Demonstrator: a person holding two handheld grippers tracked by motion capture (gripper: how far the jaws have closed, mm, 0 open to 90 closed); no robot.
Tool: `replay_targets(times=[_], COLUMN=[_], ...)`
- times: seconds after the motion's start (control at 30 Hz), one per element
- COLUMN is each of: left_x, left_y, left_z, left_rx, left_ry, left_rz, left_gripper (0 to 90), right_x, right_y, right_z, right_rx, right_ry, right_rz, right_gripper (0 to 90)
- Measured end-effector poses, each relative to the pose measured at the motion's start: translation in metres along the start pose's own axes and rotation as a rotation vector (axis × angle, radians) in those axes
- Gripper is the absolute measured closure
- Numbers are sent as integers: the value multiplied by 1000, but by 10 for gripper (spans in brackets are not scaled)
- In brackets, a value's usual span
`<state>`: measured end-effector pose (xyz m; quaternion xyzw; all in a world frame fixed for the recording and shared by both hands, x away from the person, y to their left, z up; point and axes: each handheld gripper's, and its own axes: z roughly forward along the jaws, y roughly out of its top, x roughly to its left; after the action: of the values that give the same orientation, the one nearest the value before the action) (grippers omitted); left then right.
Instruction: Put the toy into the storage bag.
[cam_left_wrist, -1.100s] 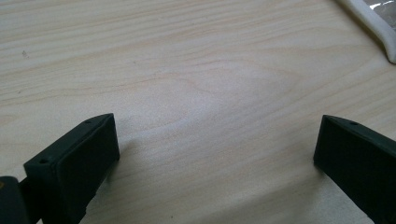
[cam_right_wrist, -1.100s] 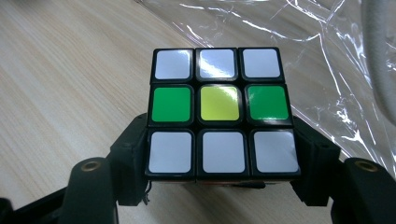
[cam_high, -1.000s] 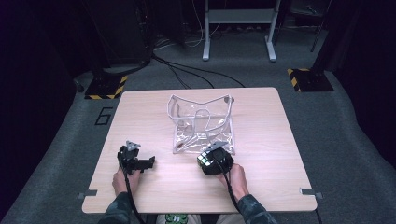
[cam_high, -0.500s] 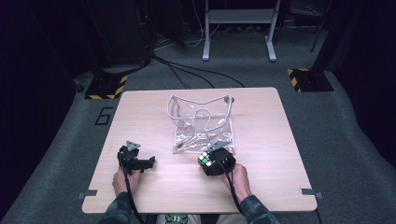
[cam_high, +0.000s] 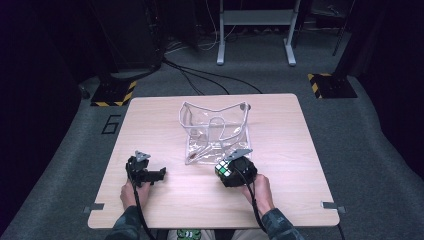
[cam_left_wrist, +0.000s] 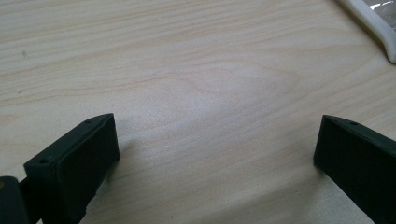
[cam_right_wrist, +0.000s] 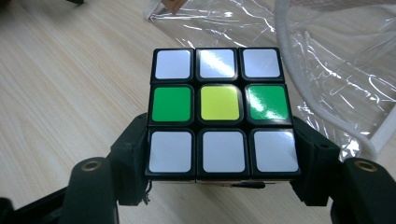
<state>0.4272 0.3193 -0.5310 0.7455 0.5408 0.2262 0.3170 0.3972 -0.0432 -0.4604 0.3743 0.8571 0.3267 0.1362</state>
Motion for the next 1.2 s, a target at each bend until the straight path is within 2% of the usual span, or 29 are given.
replay_targets(times=[0.47, 0.5, 0.83, 0.87, 1.2], left_x=[0, 0, 0, 1, 0], left_y=[0, 0, 0, 0, 0], left_z=[0, -1, 0, 0, 0], left_rx=[2, 8, 5, 7, 5], left_ry=[-1, -1, -1, 1, -2], left_rz=[-5, 6, 1, 11, 3], left_gripper=[0, 0, 0, 0, 0], right_x=[-13, -14, -23, -24, -35], right_y=[2, 3, 9, 10, 22], right_z=[-23, -24, -40, -42, -58], right_rx=[-18, -22, -33, -37, -60], right_ry=[-18, -21, -35, -37, -48], right_rz=[23, 14, 17, 14, 3], right_gripper=[335, 335, 335, 335, 335])
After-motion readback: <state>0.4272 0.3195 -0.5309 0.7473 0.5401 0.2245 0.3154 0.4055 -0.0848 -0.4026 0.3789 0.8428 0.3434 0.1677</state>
